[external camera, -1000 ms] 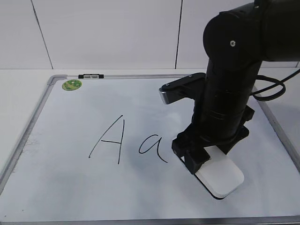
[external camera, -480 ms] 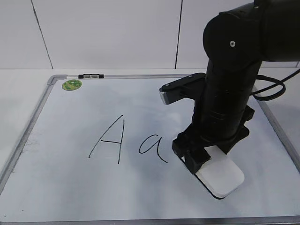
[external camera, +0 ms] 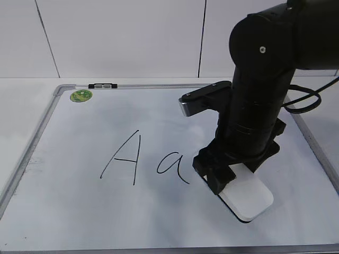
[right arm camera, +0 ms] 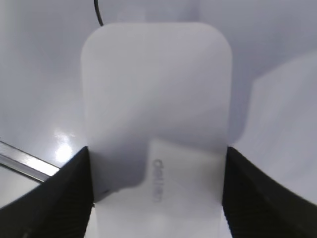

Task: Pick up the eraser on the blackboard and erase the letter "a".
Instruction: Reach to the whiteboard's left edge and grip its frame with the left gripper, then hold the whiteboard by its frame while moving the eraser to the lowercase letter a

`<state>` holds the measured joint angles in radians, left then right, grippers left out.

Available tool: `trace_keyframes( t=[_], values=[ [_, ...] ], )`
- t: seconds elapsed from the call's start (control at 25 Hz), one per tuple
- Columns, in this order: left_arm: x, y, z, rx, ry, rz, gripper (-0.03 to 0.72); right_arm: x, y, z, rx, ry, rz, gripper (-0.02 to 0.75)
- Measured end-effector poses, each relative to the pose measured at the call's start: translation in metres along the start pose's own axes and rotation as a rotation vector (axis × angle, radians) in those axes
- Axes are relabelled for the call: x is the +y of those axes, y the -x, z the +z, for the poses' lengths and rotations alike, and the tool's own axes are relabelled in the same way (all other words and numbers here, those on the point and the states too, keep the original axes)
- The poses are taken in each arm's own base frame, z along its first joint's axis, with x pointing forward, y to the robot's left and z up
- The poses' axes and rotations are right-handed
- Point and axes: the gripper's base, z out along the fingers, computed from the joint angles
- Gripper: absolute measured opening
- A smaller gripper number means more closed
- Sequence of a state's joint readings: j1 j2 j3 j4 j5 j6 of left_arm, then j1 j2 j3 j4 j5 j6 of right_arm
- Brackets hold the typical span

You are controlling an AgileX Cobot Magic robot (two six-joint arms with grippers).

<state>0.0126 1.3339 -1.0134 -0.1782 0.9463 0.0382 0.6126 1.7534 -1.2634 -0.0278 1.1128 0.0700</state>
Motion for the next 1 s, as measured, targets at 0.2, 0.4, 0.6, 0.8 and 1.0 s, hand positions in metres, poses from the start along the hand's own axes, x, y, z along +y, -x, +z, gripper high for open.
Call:
trace_keyframes(
  t=[0.2,0.4,0.6,0.8,1.0],
  values=[
    [0.004,0.021,0.04,0.107,0.004,0.004,0.238,0.0,0.001,0.0,-0.007,0.0,0.0,0.538],
    [0.007,0.031,0.078,0.18,-0.015,0.001,0.237,0.0,0.002,0.0,-0.02,0.001,0.0,0.538],
    [0.009,0.034,0.106,0.249,-0.038,-0.006,0.237,0.0,0.002,0.0,-0.023,-0.004,-0.003,0.538],
    [0.008,0.042,0.13,0.286,-0.072,-0.009,0.237,-0.001,0.002,0.0,-0.023,-0.007,-0.004,0.538],
    [0.01,0.043,0.145,0.315,-0.073,-0.018,0.235,-0.001,0.002,0.0,-0.023,-0.009,-0.005,0.538]
  ],
)
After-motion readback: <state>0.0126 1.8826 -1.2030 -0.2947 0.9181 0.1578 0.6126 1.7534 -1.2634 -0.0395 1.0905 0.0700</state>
